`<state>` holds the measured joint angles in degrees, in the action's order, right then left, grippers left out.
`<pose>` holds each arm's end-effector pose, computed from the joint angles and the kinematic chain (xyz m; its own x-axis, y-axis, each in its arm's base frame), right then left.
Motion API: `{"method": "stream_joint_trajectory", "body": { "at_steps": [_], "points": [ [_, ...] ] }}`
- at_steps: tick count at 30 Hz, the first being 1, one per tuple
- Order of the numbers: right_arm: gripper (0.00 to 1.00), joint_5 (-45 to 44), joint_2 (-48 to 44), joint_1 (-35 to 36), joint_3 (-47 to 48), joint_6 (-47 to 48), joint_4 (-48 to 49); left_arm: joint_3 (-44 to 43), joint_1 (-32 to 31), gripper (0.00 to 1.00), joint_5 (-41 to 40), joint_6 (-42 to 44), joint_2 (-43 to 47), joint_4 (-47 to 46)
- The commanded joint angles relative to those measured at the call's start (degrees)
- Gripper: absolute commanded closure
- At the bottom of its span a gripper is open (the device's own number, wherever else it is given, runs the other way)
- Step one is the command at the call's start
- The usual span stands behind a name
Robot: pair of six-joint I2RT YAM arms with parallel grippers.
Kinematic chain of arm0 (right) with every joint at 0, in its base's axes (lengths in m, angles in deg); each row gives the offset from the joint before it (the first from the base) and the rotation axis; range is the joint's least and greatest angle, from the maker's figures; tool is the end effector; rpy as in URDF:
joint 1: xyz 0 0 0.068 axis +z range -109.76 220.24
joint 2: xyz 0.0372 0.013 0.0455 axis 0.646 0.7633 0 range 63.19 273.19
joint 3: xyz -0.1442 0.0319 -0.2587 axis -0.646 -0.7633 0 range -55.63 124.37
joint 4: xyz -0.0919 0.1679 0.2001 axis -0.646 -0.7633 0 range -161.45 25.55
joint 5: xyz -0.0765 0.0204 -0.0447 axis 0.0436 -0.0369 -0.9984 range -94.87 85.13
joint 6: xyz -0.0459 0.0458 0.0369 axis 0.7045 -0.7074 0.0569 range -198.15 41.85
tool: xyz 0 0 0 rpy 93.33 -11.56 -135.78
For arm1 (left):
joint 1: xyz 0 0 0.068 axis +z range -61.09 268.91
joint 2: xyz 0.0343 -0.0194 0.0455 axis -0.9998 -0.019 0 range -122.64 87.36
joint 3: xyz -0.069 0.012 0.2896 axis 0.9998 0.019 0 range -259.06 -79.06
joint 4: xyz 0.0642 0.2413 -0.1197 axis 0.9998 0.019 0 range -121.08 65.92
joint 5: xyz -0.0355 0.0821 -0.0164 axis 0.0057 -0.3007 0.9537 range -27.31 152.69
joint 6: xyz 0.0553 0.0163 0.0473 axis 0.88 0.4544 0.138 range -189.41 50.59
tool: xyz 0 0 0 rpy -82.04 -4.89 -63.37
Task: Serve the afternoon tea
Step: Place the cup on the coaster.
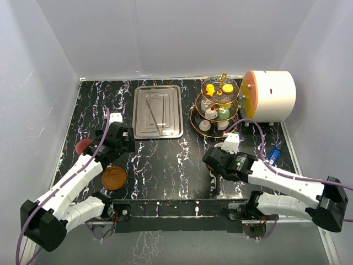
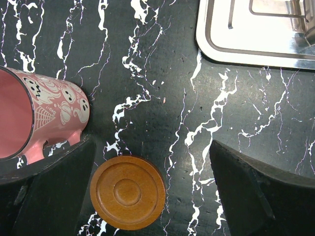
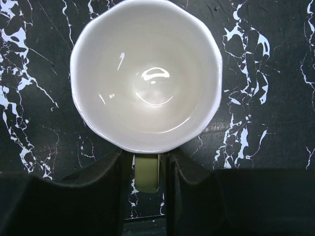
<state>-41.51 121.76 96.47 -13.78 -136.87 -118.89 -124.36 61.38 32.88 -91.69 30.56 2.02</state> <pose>0.1292 0.1261 0.2255 -0.7517 0.1098 -0.6504 0.1591 0.9871 -0.0172 0.2102 -0.0745 0.2727 -0.6092 -0.0534 -0.7912 -0.1554 0.9864 0.0531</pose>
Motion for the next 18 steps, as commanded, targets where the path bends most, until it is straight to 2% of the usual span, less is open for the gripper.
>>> {"method": "stream_joint_trajectory", "body": {
  "at_steps": [1,6,12,18],
  "points": [
    [0.69,-0.84,-0.05,-0.06,2.89,0.13,1.46,-1.78,0.19,0.01,-0.78,0.40,0.27,0.74],
    [0.68,-1.08,-0.65,-0.11,2.97,-1.00,0.64,-1.79,0.23,0.01,-0.78,0.49,0.14,0.73],
    [0.81,-1.90,-2.04,-0.11,2.61,-1.21,0.83,-1.80,0.22,0.01,-0.78,0.57,-0.15,0.69],
    [0.86,-4.62,-4.24,-0.06,0.91,-0.25,2.85,-1.85,0.26,0.01,-0.65,0.57,-0.43,0.77]
  ]
}}
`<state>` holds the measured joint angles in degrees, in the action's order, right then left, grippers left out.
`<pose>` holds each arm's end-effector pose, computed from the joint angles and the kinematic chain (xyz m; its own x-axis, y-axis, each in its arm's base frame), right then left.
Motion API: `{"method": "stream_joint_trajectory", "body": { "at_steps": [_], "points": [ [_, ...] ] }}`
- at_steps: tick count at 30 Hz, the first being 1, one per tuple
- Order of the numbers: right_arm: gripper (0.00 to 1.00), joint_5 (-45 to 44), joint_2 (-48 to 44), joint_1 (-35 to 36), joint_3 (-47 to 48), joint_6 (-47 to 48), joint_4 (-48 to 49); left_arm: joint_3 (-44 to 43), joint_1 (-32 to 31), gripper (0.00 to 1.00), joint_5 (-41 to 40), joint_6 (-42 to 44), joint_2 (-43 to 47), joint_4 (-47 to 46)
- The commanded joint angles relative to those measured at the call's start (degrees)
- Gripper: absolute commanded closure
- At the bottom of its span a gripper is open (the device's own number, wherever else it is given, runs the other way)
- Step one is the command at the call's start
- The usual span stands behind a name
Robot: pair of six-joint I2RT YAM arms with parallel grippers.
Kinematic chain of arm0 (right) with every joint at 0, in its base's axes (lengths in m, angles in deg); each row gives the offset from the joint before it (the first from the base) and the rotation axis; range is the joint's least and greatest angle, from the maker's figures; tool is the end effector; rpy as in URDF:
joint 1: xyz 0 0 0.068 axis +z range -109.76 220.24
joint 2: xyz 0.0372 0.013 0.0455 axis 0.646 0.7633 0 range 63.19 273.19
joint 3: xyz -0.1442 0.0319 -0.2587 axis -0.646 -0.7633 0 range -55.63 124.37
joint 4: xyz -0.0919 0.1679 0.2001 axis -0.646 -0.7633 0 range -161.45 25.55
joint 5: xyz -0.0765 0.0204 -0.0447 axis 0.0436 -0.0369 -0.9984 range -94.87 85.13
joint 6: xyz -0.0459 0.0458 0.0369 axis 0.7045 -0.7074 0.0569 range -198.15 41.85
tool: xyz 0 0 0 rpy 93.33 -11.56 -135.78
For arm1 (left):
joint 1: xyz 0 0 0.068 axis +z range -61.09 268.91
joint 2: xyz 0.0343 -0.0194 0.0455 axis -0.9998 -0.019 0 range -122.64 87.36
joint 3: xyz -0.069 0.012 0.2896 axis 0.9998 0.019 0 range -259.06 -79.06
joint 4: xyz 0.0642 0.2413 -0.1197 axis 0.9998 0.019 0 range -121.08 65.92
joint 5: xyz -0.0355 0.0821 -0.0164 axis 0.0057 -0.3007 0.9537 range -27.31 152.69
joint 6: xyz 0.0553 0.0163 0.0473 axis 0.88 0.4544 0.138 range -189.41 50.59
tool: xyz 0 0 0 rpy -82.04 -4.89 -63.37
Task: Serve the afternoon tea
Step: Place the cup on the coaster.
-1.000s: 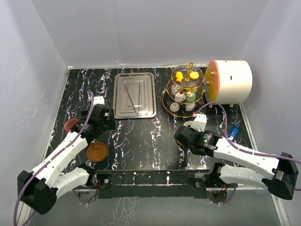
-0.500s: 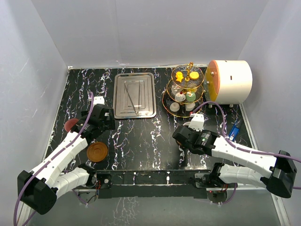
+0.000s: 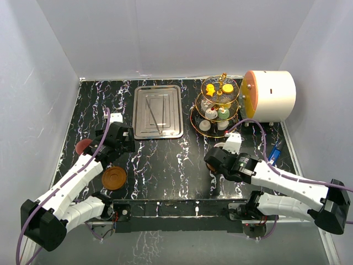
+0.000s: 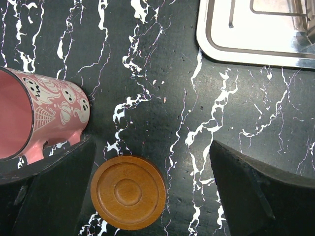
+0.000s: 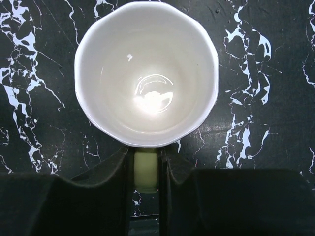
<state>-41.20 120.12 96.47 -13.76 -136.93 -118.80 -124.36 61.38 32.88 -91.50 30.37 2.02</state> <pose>0.1273 0.1238 0.2299 -0.7434 0.1279 -0.6565 0.1581 0.9873 0.0134 0.2107 -0.0748 0.2720 -0.6121 -0.0489 -0.7893 -0.1532 0.9865 0.0576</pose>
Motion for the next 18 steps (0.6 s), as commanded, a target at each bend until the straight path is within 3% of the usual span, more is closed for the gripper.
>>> {"method": "stream_joint_trajectory", "body": {
  "at_steps": [1,10,18],
  "points": [
    [0.86,-5.56,-2.88,-0.11,0.51,-0.19,2.98,-1.82,0.24,0.01,-0.65,0.38,-0.30,0.82],
    [0.86,-9.50,-7.08,-0.07,-3.86,3.62,9.58,-1.89,0.19,0.01,-0.52,0.20,-0.47,0.86],
    [0.82,-6.10,-7.63,-0.09,-5.22,9.71,14.70,-1.96,0.19,0.01,-0.78,0.00,-0.38,1.01]
  ]
}}
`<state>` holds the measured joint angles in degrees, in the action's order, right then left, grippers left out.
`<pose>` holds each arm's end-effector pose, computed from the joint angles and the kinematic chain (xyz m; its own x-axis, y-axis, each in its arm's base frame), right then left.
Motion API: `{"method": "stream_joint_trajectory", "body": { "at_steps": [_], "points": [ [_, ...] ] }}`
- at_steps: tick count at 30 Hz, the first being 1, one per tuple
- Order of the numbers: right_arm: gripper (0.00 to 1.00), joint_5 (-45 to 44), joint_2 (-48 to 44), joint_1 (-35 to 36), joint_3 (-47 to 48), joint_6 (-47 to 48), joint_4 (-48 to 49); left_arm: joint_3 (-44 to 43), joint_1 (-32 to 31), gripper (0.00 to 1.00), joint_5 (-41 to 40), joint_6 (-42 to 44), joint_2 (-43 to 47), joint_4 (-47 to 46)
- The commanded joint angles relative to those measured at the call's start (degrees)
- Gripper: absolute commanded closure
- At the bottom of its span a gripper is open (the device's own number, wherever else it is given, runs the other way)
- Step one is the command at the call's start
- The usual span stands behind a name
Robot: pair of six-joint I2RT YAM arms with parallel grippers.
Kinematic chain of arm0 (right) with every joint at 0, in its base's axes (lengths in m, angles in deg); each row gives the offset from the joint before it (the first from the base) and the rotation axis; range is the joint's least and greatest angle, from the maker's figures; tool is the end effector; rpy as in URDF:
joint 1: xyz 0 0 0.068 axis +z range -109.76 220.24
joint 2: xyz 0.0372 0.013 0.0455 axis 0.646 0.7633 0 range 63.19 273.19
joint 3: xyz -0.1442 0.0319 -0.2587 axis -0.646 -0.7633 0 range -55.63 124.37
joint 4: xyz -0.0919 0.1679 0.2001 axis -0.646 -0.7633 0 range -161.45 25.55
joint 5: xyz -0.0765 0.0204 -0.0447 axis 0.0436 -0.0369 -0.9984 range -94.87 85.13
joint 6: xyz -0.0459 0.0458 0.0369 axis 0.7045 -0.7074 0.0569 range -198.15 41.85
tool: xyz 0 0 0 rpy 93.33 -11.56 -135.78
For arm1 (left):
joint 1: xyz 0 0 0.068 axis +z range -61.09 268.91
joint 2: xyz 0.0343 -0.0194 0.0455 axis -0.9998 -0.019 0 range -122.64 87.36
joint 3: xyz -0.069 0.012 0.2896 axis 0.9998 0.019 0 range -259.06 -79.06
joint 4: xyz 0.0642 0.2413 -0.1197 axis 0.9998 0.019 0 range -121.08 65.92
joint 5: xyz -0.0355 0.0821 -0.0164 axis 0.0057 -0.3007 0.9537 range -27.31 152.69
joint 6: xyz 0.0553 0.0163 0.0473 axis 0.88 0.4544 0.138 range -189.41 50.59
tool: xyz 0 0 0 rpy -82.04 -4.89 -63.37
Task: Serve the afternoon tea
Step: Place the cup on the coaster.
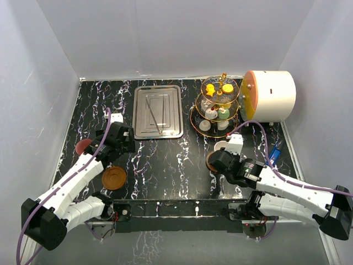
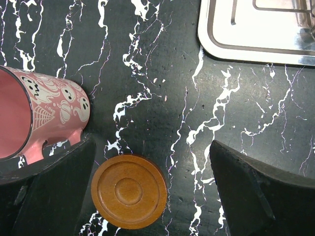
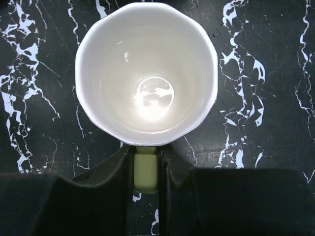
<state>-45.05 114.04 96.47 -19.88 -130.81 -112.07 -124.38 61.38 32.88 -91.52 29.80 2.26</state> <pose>0.1229 0.1113 0.2198 -0.6739 0.0852 -0.7339 0.1074 0.9941 0.0167 0.2118 -0.0753 0.2697 -0.6216 -0.0442 -0.7821 -0.1526 0.9861 0.0655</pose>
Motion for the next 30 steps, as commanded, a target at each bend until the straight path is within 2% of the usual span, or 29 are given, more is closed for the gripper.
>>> {"method": "stream_joint_trajectory", "body": {
  "at_steps": [1,11,17,30],
  "points": [
    [0.81,-1.85,-1.54,-0.07,0.88,3.62,8.19,-1.96,0.25,0.01,-0.78,-0.03,0.18,0.84],
    [0.78,0.13,-1.21,-0.07,0.54,1.20,5.59,-1.92,0.19,0.01,-0.35,0.07,0.19,0.81],
    [0.62,0.16,0.80,-0.07,1.83,-1.41,3.19,-1.94,0.22,0.01,-0.09,0.18,0.07,0.68],
    [0.60,1.37,2.91,-0.06,6.45,-9.76,-5.57,-1.89,0.19,0.01,0.18,0.65,-0.38,0.41]
  ]
}}
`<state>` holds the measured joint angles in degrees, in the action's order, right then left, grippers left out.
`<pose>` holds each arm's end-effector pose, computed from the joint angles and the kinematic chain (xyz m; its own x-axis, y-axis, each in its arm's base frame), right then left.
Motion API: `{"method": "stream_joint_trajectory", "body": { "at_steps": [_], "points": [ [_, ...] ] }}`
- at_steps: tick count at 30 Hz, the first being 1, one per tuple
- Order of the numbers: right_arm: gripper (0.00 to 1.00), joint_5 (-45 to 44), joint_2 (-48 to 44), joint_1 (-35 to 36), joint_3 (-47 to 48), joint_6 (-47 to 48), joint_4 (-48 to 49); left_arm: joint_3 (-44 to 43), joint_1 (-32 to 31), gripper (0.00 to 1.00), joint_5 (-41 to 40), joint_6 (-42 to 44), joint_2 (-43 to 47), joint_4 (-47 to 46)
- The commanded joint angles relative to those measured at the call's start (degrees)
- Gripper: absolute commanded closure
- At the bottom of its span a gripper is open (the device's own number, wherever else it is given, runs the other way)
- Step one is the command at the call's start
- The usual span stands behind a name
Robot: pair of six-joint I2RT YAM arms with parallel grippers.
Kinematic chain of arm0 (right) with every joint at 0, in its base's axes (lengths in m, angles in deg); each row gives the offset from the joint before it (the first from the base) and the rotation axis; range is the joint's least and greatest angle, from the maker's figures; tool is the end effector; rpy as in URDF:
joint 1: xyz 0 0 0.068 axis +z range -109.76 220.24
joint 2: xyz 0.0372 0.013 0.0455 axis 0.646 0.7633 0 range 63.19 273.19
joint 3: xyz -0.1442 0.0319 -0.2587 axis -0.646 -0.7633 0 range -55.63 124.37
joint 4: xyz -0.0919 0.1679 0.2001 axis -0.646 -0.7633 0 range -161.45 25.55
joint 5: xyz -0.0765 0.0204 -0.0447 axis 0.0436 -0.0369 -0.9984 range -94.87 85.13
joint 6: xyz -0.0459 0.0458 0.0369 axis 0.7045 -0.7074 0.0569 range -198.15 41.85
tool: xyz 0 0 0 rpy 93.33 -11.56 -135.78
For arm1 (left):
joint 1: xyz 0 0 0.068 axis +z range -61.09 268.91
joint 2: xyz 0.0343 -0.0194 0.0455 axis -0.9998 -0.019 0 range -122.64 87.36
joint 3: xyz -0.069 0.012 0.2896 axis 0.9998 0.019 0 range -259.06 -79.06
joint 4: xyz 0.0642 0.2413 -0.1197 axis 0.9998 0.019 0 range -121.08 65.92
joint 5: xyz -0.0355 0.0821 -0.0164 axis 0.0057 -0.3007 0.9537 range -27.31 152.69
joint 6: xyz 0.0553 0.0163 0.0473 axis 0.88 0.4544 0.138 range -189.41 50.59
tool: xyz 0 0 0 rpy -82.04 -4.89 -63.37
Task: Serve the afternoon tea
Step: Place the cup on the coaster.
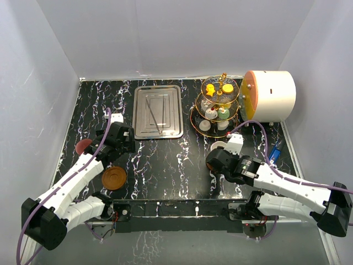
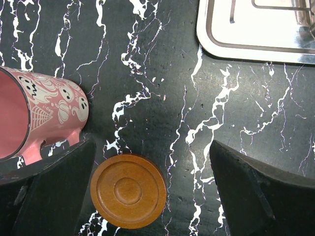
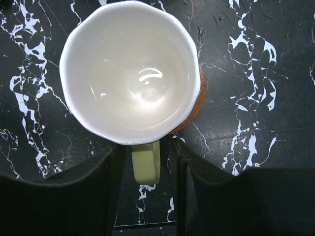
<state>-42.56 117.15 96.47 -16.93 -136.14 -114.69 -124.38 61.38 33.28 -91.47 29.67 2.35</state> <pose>0.1255 0.1190 0.2245 -0.7064 0.1509 -0.6915 0.1551 0.9863 0.0569 0.2119 -0.0758 0.2690 -0.6264 -0.0424 -0.7783 -0.1469 0.9870 0.0644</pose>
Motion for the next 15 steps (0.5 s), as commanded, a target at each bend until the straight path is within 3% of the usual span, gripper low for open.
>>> {"method": "stream_joint_trajectory", "body": {
  "at_steps": [1,15],
  "points": [
    [0.60,-0.95,-0.25,-0.06,3.75,-4.87,-3.45,-1.88,0.15,0.01,-0.17,0.62,-0.31,0.31],
    [0.63,-0.91,-1.00,-0.07,5.13,-11.84,-10.58,-1.90,0.22,0.01,0.13,0.88,-0.60,0.21]
  ]
}}
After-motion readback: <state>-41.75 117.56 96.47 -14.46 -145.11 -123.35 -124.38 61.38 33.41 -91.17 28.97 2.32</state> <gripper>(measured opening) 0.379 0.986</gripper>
